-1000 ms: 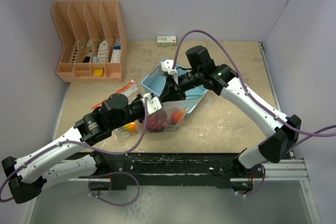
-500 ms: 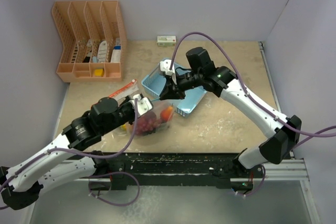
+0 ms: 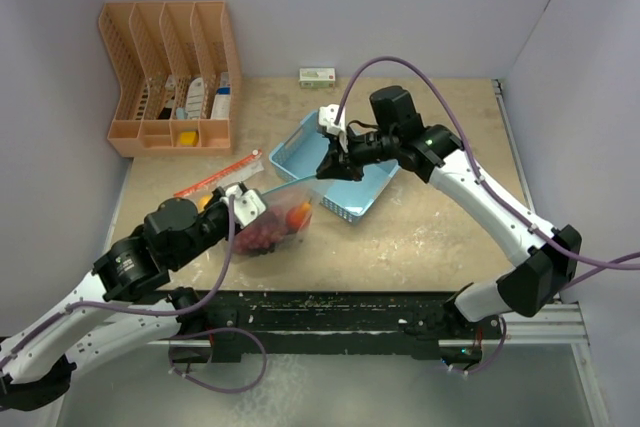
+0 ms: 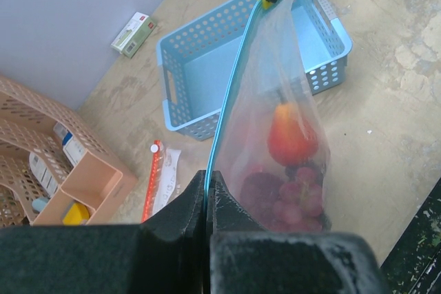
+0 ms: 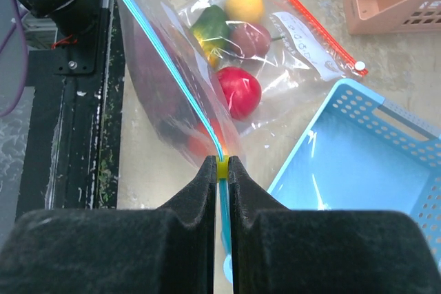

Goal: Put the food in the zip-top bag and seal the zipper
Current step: Zip the zipper food storage bag at the center of the board, then place the zipper food storage bag at the center of the board.

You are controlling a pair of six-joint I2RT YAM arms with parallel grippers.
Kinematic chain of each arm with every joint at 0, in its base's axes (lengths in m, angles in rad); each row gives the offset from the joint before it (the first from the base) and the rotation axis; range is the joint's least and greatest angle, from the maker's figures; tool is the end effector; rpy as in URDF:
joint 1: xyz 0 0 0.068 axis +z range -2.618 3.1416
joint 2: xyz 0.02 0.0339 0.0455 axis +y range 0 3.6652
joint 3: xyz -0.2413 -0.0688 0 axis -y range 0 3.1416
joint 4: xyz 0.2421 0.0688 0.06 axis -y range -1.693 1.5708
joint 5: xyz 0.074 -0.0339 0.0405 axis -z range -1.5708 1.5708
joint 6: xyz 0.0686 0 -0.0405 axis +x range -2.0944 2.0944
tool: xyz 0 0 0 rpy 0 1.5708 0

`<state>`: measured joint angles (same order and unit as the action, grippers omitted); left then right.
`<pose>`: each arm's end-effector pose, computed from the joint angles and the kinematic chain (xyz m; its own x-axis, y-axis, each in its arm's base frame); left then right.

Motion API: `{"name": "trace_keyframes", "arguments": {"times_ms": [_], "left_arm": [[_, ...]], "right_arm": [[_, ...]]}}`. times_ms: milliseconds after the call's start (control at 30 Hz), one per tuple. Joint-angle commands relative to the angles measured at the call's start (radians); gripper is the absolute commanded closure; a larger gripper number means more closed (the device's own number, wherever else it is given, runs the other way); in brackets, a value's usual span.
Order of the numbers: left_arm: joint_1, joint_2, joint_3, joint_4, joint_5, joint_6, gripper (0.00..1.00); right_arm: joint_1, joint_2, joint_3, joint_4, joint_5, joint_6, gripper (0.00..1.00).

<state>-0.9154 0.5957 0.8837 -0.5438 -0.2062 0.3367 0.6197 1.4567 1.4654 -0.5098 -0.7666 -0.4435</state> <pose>0.1159 -0.1277 0.3395 0.0709 0.4383 -0.8960 0.6694 0.6450 0.3685 0.2510 0.2376 0.3560 0.0388 -0.3520 -0.9352 -0.9930 0.0907 -0.0753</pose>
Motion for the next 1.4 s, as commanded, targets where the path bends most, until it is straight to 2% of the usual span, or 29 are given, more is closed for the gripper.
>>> {"name": "trace_keyframes", "arguments": {"times_ms": [0,500,533,567,600,633,700,733,867,1000,1133,1167,1200,1267,1300,1333,1367], "left_arm": [[0.01,-0.036,0.031,0.024,-0.06,0.02,1.0],[0.009,-0.024,0.043,0.019,-0.075,0.03,1.0],[0.009,-0.018,0.045,0.024,-0.074,0.03,1.0],[0.009,-0.01,0.046,0.033,-0.074,0.03,1.0],[0.009,0.001,0.047,0.047,-0.081,0.028,1.0],[0.009,0.016,0.053,0.063,-0.092,0.022,1.0],[0.009,0.067,0.093,0.089,-0.111,-0.002,1.0],[0.009,0.1,0.125,0.1,-0.119,-0.011,1.0],[0.009,0.259,0.255,0.146,-0.186,-0.018,1.0],[0.029,0.352,0.26,0.255,-0.289,-0.01,1.0],[0.153,0.402,0.24,0.306,-0.263,-0.098,1.0],[0.192,0.413,0.24,0.306,-0.237,-0.129,0.95],[0.221,0.422,0.24,0.306,-0.219,-0.16,0.82],[0.27,0.434,0.245,0.311,-0.178,-0.202,0.38],[0.284,0.434,0.25,0.315,-0.159,-0.212,0.09],[0.293,0.434,0.257,0.315,-0.138,-0.218,0.0],[0.297,0.434,0.267,0.311,-0.12,-0.218,0.01]], "right_arm": [[-0.037,-0.027,-0.014,0.002,0.082,-0.01,1.0],[-0.068,-0.046,-0.055,0.027,0.115,-0.006,1.0],[-0.067,-0.045,-0.051,0.026,0.107,-0.004,0.96],[-0.068,-0.046,-0.047,0.024,0.102,-0.001,0.85],[-0.068,-0.049,-0.041,0.026,0.101,0.005,0.71],[-0.067,-0.056,-0.04,0.041,0.098,0.023,0.49],[-0.068,-0.075,-0.036,0.093,0.09,0.075,0.13],[-0.068,-0.085,-0.031,0.111,0.092,0.095,0.02],[-0.068,-0.129,-0.028,0.243,0.215,0.263,0.01],[-0.067,-0.136,0.003,0.304,0.437,0.449,0.0],[-0.068,-0.112,0.057,0.274,0.554,0.569,0.01],[-0.068,-0.109,0.063,0.27,0.597,0.594,0.01],[-0.068,-0.109,0.067,0.269,0.643,0.617,0.0],[-0.067,-0.11,0.066,0.264,0.713,0.635,0.01],[-0.068,-0.111,0.065,0.262,0.735,0.638,0.01],[-0.067,-0.109,0.064,0.26,0.754,0.646,0.01],[-0.068,-0.107,0.066,0.254,0.765,0.653,0.01]]}}
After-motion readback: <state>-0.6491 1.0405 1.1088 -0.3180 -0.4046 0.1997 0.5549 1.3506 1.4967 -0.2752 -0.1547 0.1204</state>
